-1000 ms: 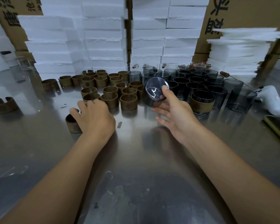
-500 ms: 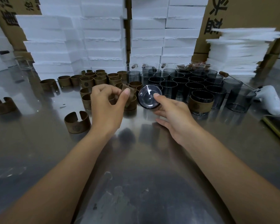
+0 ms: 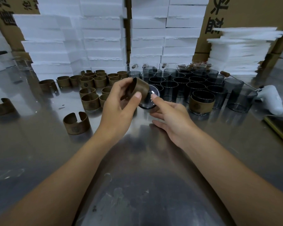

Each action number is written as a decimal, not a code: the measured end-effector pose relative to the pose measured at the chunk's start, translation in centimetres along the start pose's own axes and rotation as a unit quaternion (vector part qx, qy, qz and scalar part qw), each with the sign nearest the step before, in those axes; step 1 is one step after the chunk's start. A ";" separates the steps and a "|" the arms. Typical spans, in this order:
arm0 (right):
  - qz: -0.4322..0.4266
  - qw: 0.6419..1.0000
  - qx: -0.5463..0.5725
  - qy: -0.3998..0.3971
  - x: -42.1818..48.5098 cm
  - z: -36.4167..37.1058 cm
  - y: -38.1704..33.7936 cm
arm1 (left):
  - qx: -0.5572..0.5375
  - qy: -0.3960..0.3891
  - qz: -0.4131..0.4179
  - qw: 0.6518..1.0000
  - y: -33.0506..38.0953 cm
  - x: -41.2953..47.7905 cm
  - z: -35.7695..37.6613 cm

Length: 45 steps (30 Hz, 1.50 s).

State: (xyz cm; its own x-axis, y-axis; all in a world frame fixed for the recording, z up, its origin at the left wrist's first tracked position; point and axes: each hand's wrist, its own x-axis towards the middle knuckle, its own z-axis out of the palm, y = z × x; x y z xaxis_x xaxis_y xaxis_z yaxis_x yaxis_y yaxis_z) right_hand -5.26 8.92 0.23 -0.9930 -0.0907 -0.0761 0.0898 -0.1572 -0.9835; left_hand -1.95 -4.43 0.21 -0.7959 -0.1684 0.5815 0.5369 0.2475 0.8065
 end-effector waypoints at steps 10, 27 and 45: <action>0.032 0.986 0.150 -0.071 -0.2 0.0 -0.6 | 0.064 0.043 0.020 0.997 0.5 -0.1 0.3; 0.034 0.955 0.249 -0.158 -0.5 -0.1 -1.0 | 0.009 0.023 0.064 0.998 1.2 -0.8 1.4; 0.011 0.959 0.234 -0.163 -0.5 -0.1 -1.0 | -0.054 -0.028 -0.002 0.998 1.2 -0.7 1.1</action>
State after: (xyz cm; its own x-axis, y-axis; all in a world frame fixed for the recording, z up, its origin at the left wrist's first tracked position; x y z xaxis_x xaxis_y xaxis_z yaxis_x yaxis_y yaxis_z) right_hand -4.86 9.18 1.22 -0.9205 -0.3892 0.0340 0.2107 -0.5680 -0.7956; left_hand -1.11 -2.93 0.67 -0.8105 -0.1147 0.5744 0.5590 0.1416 0.8170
